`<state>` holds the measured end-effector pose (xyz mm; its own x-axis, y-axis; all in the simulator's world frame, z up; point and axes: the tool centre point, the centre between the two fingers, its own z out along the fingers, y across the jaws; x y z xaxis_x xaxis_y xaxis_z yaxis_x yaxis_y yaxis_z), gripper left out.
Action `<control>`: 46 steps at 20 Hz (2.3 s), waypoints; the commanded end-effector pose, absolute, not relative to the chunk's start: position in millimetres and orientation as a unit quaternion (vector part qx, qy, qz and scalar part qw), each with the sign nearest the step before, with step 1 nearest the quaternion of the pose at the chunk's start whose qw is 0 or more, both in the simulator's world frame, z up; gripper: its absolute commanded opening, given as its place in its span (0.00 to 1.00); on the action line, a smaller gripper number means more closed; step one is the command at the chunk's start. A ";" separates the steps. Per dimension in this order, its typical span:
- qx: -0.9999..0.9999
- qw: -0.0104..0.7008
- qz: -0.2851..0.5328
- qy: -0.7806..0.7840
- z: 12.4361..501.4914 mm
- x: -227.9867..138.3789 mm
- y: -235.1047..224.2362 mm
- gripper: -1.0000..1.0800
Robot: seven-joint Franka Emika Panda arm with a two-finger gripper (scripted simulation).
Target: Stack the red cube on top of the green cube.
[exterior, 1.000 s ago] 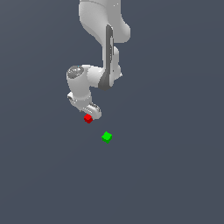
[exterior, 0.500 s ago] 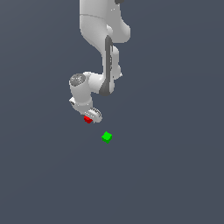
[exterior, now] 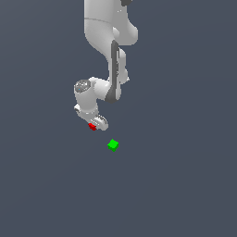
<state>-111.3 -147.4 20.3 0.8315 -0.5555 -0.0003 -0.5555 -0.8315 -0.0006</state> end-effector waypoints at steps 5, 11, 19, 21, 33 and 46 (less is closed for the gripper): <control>-0.957 0.000 0.000 0.290 20.3 -111.3 -147.4 0.00; -0.957 0.000 0.000 0.290 29.3 -111.5 -147.2 0.00; -0.957 0.001 0.000 0.291 70.2 -112.4 -147.2 0.00; -0.957 0.001 0.000 0.291 83.3 -112.4 -147.3 0.00; -0.957 0.000 0.000 0.291 120.0 -111.0 -148.3 0.00; -0.957 0.001 0.000 0.290 102.2 -76.4 -113.3 0.00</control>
<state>-83.7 -120.9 105.6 0.8309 -0.5564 -0.0006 -0.5564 -0.8309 -0.0009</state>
